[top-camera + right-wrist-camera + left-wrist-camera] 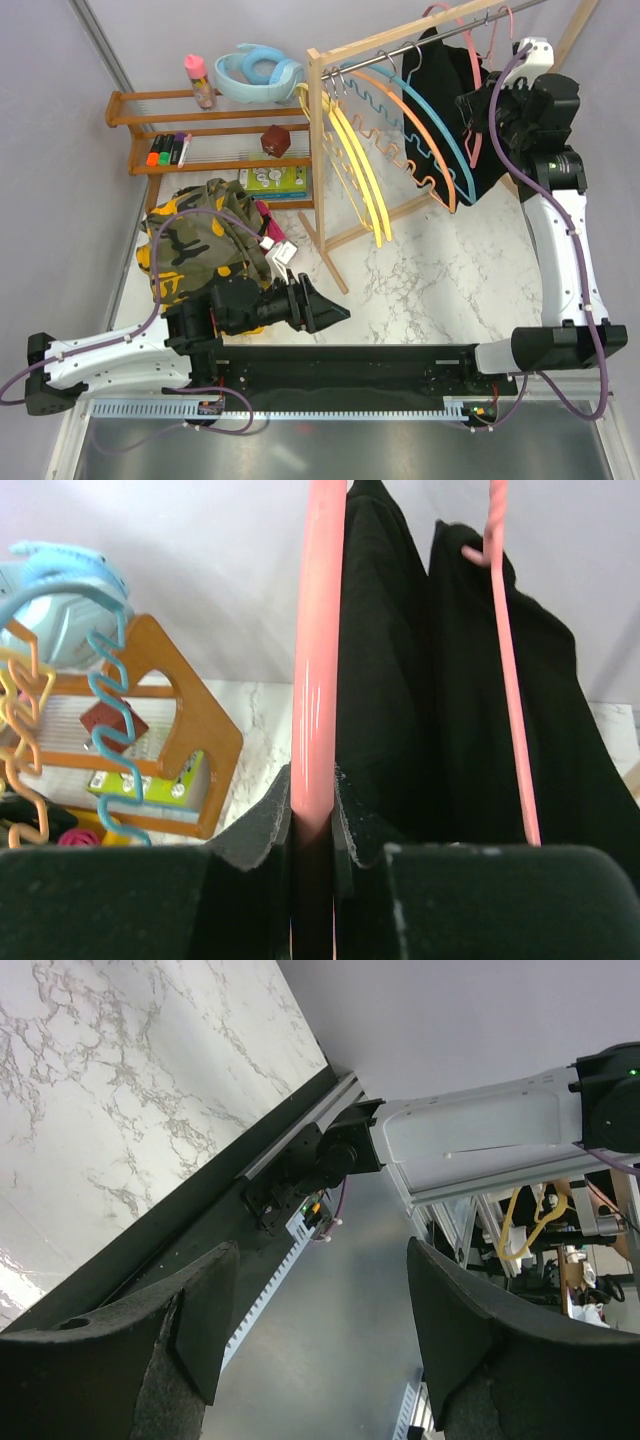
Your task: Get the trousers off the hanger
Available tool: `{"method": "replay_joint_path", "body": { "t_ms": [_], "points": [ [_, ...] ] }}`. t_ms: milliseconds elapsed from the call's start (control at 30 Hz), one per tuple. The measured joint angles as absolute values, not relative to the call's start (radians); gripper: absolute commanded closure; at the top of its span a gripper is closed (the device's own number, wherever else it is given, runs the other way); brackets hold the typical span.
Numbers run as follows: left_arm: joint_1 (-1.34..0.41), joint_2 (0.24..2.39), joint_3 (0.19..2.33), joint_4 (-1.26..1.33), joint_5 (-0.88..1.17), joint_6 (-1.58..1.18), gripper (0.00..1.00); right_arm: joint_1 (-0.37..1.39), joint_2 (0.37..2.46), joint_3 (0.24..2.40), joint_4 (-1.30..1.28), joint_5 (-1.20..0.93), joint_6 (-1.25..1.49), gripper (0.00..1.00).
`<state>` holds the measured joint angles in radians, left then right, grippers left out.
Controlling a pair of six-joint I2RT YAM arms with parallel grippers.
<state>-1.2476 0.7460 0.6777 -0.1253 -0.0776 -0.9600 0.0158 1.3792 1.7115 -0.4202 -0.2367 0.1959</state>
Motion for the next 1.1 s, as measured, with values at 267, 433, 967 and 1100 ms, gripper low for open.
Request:
{"method": "replay_joint_path", "body": {
  "t_ms": [267,433,967,1100],
  "points": [
    [-1.248,0.727,0.678,-0.125,-0.076,-0.96,0.26,0.015,1.462,1.823,-0.453,-0.261,0.252,1.0],
    [-1.248,0.727,0.678,-0.125,-0.076,-0.96,0.26,0.016,1.509,1.905,-0.472,-0.287,0.313,1.0],
    [-1.248,0.731,0.678,-0.125,-0.063,-0.96,0.26,0.016,1.562,1.912,-0.543,-0.299,0.392,1.0],
    [-1.248,0.755,0.678,-0.123,-0.046,-0.96,0.27,0.016,1.562,1.872,-0.593,-0.298,0.365,1.0]
  ]
}}
